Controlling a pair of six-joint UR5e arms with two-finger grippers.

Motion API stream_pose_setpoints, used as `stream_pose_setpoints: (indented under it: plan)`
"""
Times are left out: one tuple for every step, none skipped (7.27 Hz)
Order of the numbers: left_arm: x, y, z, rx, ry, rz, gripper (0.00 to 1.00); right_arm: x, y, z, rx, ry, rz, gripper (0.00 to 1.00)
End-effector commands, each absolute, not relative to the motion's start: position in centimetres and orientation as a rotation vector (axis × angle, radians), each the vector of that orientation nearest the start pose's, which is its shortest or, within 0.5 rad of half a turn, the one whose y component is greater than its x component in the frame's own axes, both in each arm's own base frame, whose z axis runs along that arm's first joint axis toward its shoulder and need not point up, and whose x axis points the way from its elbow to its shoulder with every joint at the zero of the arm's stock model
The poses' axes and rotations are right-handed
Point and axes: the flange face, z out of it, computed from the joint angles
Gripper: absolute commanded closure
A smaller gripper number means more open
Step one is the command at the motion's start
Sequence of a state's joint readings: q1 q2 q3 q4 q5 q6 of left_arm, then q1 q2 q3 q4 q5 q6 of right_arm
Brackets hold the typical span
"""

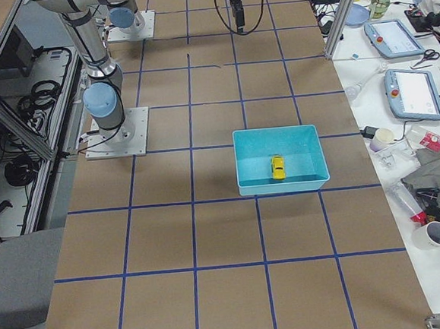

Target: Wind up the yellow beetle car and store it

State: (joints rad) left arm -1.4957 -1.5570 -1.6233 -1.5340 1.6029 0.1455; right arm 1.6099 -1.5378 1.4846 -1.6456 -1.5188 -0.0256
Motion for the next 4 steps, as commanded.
stream_pose_setpoints:
  plan:
    - [-9.31, -49.38, 47.20, 0.119, 3.106, 0.011, 0.00, 16.23, -50.88, 52.50, -0.101, 3.061, -0.203, 0.00]
    - [-9.31, -49.38, 47.20, 0.124, 3.106, 0.011, 0.00, 16.16, -51.12, 52.18, -0.096, 3.062, -0.194, 0.00]
    - [-9.31, -49.38, 47.20, 0.124, 3.106, 0.011, 0.00, 15.87, -51.09, 52.33, -0.091, 3.068, -0.199, 0.00]
    - [-9.30, -49.39, 47.21, 0.126, 3.104, 0.009, 0.00, 15.94, -51.07, 52.34, -0.091, 3.068, -0.199, 0.00]
